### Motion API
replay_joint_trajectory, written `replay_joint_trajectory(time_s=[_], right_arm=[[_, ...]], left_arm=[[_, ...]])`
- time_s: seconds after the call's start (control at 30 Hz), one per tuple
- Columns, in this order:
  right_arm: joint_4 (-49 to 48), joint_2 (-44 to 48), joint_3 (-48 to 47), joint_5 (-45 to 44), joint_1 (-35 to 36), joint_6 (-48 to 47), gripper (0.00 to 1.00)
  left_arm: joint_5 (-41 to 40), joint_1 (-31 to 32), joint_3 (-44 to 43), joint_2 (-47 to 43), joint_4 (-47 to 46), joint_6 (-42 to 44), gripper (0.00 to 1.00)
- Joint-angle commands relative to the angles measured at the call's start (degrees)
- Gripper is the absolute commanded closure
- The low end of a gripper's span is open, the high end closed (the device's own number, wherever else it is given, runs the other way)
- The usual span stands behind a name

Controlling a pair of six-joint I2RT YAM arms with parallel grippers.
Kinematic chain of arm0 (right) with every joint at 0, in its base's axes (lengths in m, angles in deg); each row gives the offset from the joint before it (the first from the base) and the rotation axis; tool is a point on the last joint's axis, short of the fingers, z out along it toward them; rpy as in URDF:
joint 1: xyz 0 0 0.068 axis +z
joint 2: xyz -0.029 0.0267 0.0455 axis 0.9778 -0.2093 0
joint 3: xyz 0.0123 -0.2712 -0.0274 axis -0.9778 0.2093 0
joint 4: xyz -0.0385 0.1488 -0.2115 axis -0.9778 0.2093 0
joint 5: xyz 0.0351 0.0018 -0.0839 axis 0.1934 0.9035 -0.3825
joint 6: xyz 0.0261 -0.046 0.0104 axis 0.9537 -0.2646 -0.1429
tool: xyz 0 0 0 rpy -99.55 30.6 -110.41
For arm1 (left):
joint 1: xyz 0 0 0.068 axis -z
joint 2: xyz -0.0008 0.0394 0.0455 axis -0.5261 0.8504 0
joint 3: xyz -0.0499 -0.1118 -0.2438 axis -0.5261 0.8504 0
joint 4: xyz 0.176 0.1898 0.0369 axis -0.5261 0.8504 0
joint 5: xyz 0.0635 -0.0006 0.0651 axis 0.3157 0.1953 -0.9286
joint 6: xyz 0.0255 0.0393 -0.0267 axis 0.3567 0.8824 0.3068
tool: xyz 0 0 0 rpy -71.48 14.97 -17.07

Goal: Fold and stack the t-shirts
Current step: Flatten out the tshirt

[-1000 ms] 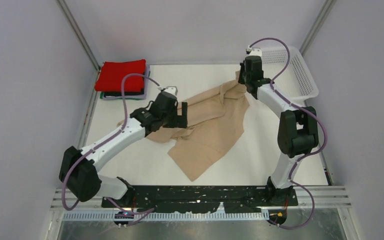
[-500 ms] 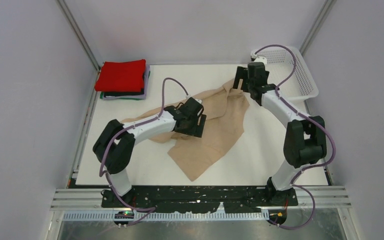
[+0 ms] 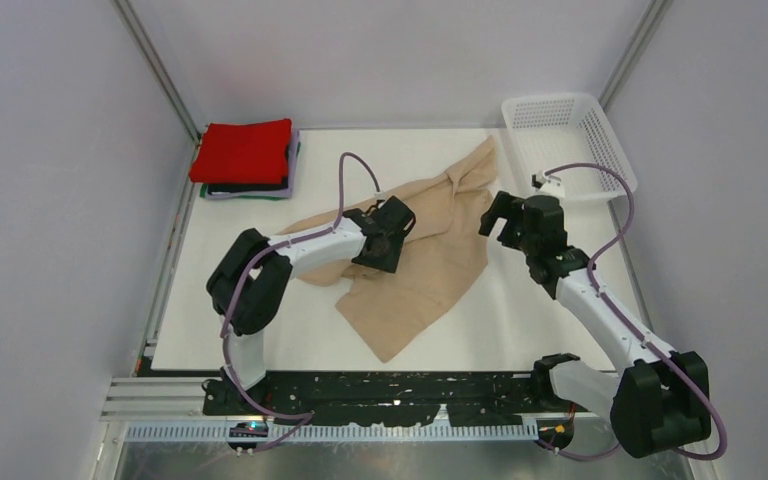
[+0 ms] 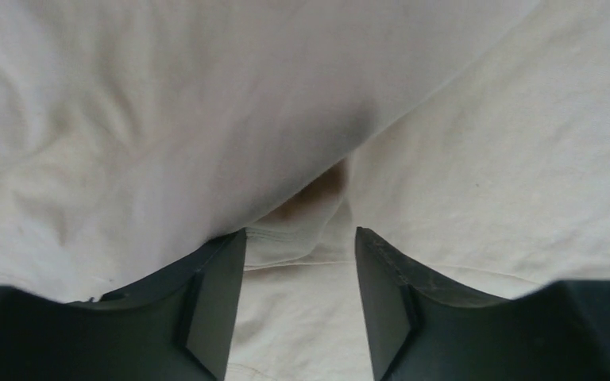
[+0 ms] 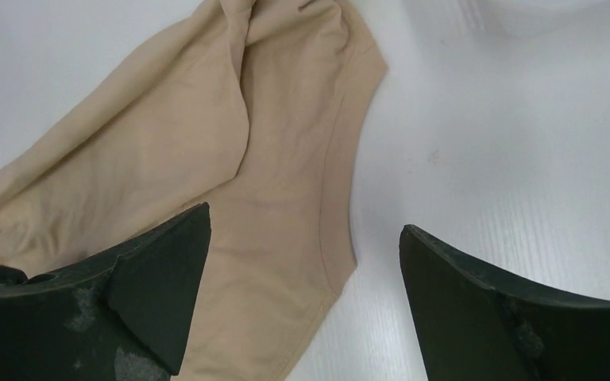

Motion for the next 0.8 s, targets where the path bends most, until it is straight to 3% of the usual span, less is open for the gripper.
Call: replay_joint_trajectory(time_s=[0.0,0.2,0.3,0.53,0.7,0.77], right_arm=[[-5.21,1.99,6.30,7.29,1.17,4.81,0.03],[-7.53,-3.78,9.40,6.01,4.80,6.37,0.00],[-7.55,-8.05,8.35,5.01,6.79,6.68,0.02],[-2.92,-14.99,5.09,-2.78,12.86,9.15,0.13],[-1.71,-21.75,2.02,-7.07,14.36,9.80,0.37],[-0.41,-23.66,0.62,-8.92,14.41,10.30,0.59]], left_arm=[[-7.36,-0.07,-3.03,1.38,2.54,1.16,0.51],[-6.34,-0.08,-5.34,2.71,2.71,2.41,0.79],[-7.40,-0.08,-5.47,1.34,2.68,2.39,0.99],[-7.94,-0.17,-2.57,-7.09,0.99,2.73,1.00],[-6.05,-1.77,-0.63,-13.09,-1.08,3.06,1.00],[-4.85,-3.41,0.15,-15.28,-1.94,2.89,1.00]])
